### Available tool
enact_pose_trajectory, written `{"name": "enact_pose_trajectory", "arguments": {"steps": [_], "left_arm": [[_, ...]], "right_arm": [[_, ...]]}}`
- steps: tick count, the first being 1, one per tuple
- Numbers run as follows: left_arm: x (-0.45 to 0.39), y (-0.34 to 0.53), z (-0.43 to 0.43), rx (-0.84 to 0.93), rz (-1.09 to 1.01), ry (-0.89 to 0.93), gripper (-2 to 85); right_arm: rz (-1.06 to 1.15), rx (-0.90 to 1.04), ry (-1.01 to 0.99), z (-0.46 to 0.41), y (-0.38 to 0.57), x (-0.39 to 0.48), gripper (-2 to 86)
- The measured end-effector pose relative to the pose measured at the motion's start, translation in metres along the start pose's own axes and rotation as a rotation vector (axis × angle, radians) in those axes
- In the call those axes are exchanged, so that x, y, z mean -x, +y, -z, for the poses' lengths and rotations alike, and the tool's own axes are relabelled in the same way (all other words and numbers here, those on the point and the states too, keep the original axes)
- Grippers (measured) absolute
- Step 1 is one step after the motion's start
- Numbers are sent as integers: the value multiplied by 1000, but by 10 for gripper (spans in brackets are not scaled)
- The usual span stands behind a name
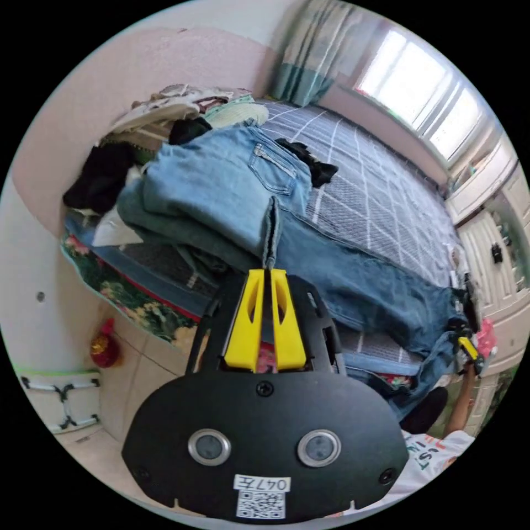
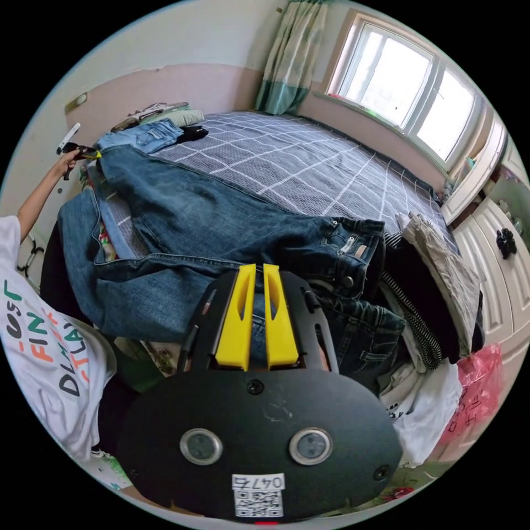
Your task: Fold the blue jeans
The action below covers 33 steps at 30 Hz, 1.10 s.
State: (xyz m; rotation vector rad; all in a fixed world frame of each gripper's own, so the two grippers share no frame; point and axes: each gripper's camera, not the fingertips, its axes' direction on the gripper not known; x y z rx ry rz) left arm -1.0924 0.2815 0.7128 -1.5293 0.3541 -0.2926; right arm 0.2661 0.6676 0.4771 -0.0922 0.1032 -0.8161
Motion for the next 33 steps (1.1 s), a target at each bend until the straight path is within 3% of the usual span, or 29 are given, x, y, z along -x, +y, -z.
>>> {"name": "enact_pose_trajectory", "arguments": {"steps": [3, 7, 9, 12, 18, 20, 23, 24, 28, 33], "left_arm": [[8, -16, -18, 142, -37, -20, 22], [10, -7, -18, 121, -59, -15, 72], [17, 13, -10, 108, -47, 86, 137], [21, 49, 0, 118, -60, 309, 175], [-1, 100, -28, 299, -188, 451, 206], [-6, 105, -46, 372, -196, 494, 200], [-18, 116, -63, 444, -270, 543, 75], [-21, 121, -62, 428, -319, 596, 37], [-10, 126, -34, 295, -361, 688, 16], [16, 104, 57, -61, -405, 766, 9]], "right_arm": [[-18, -25, -69, 4, 4, -5, 6], [-21, -51, -209, 5, 13, 1, 22], [36, -95, -262, 11, 16, 16, 29], [223, -151, -338, 21, 13, 60, 37], [720, -158, -530, 17, -3, 181, 53], [878, -84, -537, 5, -6, 222, 44], [965, -24, -508, -4, -7, 253, 9], [967, -18, -491, -4, -7, 256, 6], [912, -79, -341, 20, -6, 256, -1], [687, -295, -133, 74, -36, 213, -2]]}}
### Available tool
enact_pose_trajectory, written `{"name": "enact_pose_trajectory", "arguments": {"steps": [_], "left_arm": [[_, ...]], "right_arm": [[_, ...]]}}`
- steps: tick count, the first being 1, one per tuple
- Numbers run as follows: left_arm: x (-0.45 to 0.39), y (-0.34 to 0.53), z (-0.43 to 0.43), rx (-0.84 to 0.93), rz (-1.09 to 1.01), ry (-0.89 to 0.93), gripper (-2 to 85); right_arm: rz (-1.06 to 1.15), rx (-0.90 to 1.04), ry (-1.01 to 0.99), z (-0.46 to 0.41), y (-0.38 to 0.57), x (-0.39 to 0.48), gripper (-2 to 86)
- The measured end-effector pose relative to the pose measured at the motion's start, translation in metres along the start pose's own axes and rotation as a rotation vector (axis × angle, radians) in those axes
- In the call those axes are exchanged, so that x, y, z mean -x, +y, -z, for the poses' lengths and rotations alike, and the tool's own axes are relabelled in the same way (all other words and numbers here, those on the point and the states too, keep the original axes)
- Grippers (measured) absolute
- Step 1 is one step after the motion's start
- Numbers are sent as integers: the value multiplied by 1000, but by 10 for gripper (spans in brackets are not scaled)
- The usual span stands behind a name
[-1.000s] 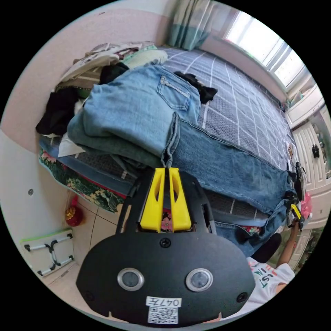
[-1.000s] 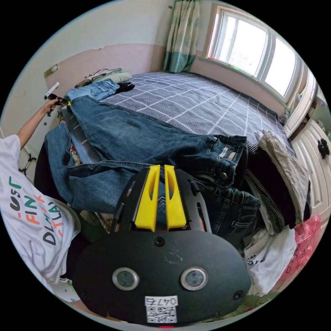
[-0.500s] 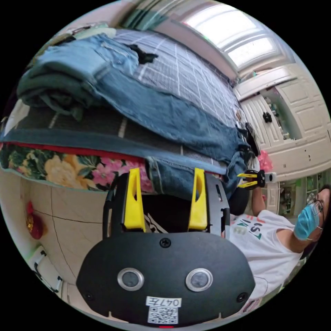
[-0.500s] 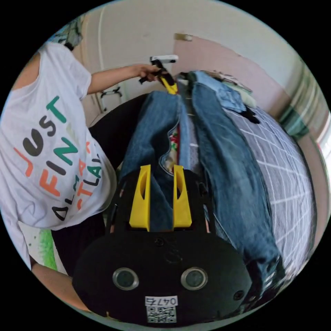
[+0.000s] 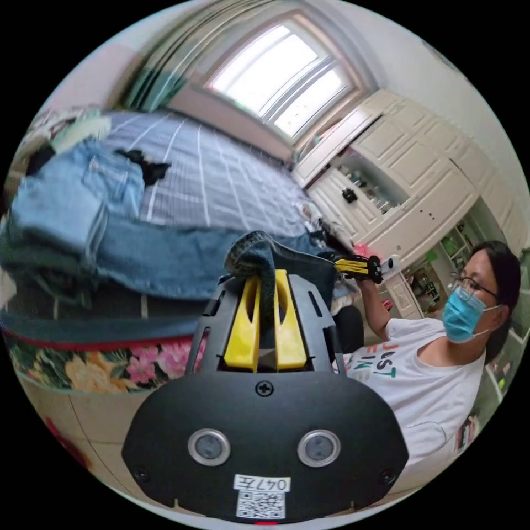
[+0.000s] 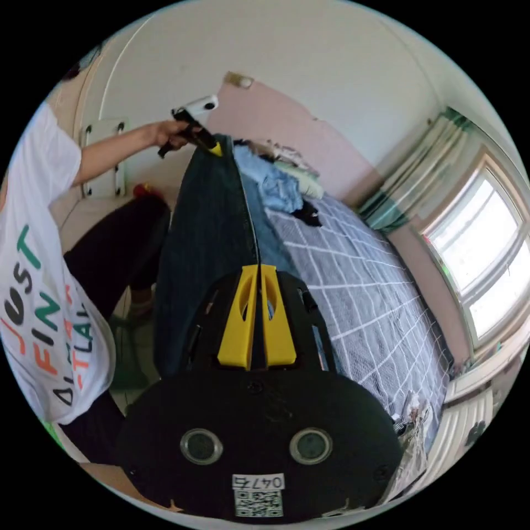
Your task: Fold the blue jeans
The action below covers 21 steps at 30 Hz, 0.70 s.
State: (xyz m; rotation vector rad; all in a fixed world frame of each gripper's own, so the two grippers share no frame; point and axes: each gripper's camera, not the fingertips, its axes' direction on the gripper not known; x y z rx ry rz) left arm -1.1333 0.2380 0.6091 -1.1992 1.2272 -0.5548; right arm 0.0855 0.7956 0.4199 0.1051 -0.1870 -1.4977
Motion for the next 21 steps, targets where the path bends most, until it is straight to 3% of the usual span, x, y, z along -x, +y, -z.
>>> {"name": "enact_pose_trajectory", "arguments": {"steps": [3, 7, 11, 18, 21], "left_arm": [[-42, -13, 41, -92, -136, -80, 8], [-66, 4, 72, -53, -135, -209, 8], [-36, 55, 65, 100, 52, -194, 8], [-45, 109, 93, 57, 45, -161, 7], [-32, 126, 95, 84, 38, -93, 7]], "right_arm": [[-102, -133, 31, 42, -12, -28, -2], [-32, -189, 8, 70, -22, -6, -2], [-41, -137, 23, 38, -13, 19, -1], [-120, -249, 31, 32, 9, 24, -3], [-104, -275, -177, 30, 23, 27, -2]]}}
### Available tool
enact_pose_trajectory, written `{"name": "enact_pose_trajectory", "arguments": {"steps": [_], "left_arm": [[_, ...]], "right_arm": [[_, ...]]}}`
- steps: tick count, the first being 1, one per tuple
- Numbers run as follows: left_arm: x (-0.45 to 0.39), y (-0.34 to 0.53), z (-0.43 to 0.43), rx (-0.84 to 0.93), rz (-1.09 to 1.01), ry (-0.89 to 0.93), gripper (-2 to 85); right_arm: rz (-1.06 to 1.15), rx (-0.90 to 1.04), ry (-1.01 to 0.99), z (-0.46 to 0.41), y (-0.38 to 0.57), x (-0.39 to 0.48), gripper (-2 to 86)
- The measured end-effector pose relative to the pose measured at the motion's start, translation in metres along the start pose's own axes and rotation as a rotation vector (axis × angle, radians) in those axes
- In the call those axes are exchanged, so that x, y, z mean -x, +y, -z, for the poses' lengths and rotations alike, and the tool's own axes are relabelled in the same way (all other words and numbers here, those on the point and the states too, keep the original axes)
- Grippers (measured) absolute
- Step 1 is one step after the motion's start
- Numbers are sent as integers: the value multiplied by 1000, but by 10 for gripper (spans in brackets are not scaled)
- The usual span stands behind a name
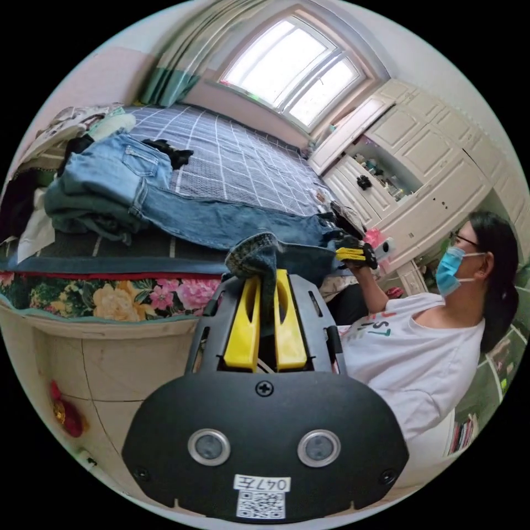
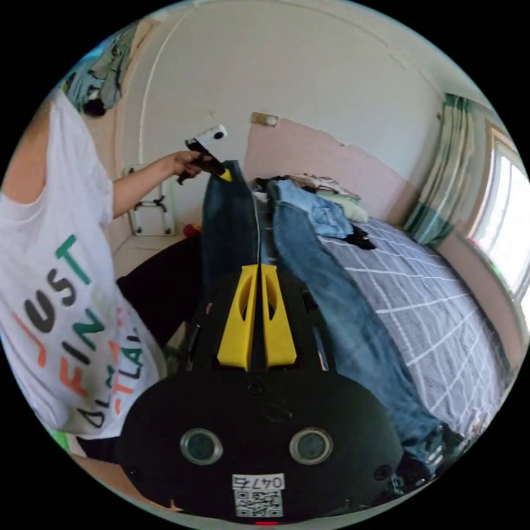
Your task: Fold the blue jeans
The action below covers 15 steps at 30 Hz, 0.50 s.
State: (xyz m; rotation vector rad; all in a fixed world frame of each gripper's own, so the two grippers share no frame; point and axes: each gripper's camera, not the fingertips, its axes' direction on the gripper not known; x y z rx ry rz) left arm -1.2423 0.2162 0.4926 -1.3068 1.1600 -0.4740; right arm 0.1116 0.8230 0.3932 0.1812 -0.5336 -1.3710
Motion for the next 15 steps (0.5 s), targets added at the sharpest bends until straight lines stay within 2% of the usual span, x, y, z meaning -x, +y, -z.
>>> {"name": "enact_pose_trajectory", "arguments": {"steps": [4, 6, 7, 9, 12, 14, 15], "left_arm": [[3, 29, 1, -64, -105, 168, 5], [1, 46, 2, -107, -191, 334, 4], [-1, 50, 1, -105, -206, 350, 3], [-4, 61, -4, -64, -212, 294, 3], [-3, 72, 0, -48, -213, 292, 2], [-3, 77, 5, -62, -217, 307, 2], [-3, 80, 8, -61, -219, 301, 2]], "right_arm": [[-20, -2, -334, 21, 36, 22, -4], [-52, -23, -449, 35, 49, 32, -6], [-88, -42, -516, 45, 58, 35, -6], [-151, -52, -523, 60, 71, 34, -2], [-301, 63, -247, 93, 102, 10, 14], [-359, 259, 121, 124, 127, -16, 38], [-350, 312, 213, 131, 133, -22, 45]]}}
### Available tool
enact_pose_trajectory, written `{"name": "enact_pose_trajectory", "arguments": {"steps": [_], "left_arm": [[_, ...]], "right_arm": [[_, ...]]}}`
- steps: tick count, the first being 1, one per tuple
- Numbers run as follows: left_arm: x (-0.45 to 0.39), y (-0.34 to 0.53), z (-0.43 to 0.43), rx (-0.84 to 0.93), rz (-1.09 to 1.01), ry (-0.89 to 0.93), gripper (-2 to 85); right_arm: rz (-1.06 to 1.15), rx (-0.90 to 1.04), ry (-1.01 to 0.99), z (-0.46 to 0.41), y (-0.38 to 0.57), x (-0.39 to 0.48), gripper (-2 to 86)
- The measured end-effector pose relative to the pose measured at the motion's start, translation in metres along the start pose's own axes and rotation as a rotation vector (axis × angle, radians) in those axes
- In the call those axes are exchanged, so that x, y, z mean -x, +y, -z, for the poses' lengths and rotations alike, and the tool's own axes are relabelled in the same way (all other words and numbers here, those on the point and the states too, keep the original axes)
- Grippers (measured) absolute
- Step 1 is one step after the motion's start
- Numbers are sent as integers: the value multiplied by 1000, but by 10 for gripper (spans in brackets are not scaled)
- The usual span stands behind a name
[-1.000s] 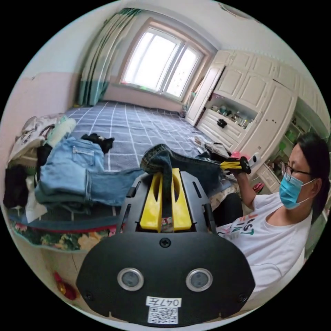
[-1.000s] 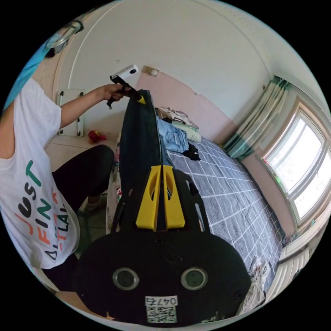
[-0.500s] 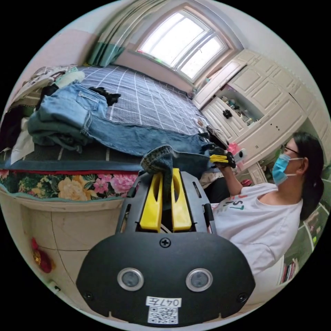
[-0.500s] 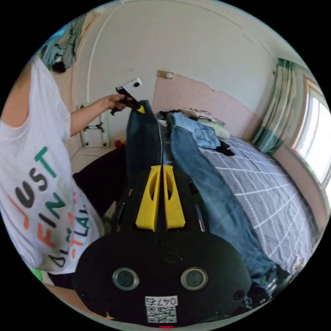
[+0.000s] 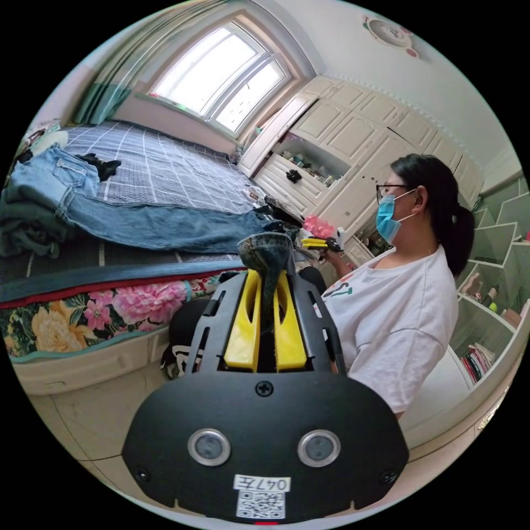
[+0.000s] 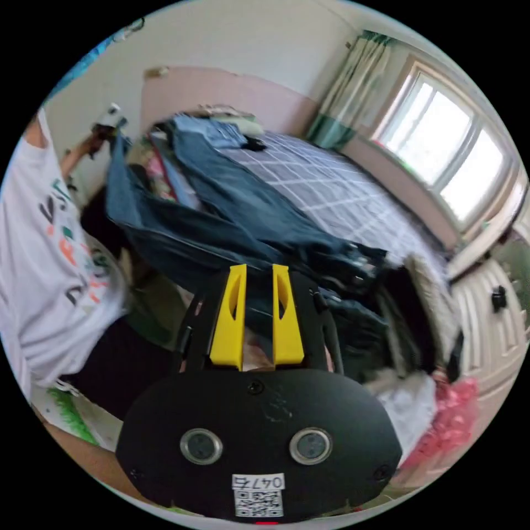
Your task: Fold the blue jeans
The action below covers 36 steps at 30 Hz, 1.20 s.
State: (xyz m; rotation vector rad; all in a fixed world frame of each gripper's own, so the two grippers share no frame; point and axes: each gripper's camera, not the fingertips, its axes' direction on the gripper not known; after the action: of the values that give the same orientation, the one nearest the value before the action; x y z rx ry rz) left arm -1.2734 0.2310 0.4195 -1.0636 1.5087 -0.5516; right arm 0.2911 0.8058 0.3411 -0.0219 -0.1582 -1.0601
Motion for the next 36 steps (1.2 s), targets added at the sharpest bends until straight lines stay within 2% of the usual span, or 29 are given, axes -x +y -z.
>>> {"name": "enact_pose_trajectory", "arguments": {"steps": [2, 5, 7, 12, 14, 15, 18, 20, 23, 25, 28, 32, 36], "left_arm": [[-3, 3, 4, 12, 0, -20, 2], [-5, 6, 10, 18, 15, -28, 2], [-7, 7, 13, 22, 22, -36, 2], [-10, 6, 21, 44, 48, -91, 1], [-5, -1, 27, 29, 72, -129, 0], [-4, -8, 34, -4, 71, -156, 0], [-11, -39, 58, -129, -7, -216, 0], [-23, -59, 74, -207, -100, -244, 0], [-39, -77, 93, -263, -221, -319, 0], [-37, -70, 99, -272, -233, -354, 1], [-4, -30, 107, -307, -158, -297, 4], [69, 39, 108, -293, 45, -139, 20], [105, 80, 109, -296, 160, -111, 57]], "right_arm": [[37, 146, 268, 6, 14, -33, 71], [36, 320, 313, 0, 21, -83, 89], [34, 340, 328, 0, 21, -109, 97], [16, 413, 225, -18, 20, -163, 55], [2, 512, 56, -39, 27, -177, 15], [-21, 521, 38, -41, 28, -179, 10], [-67, 385, 112, -7, 30, -176, 4], [-53, 208, 199, 41, 36, -161, 3], [-14, 116, 261, 75, 54, -138, 3], [-6, 139, 255, 75, 69, -124, 3], [-41, 203, 192, 53, 101, -103, 3], [-177, 229, 79, 19, 143, -96, 5], [-287, 232, -24, 11, 157, -107, 6]]}}
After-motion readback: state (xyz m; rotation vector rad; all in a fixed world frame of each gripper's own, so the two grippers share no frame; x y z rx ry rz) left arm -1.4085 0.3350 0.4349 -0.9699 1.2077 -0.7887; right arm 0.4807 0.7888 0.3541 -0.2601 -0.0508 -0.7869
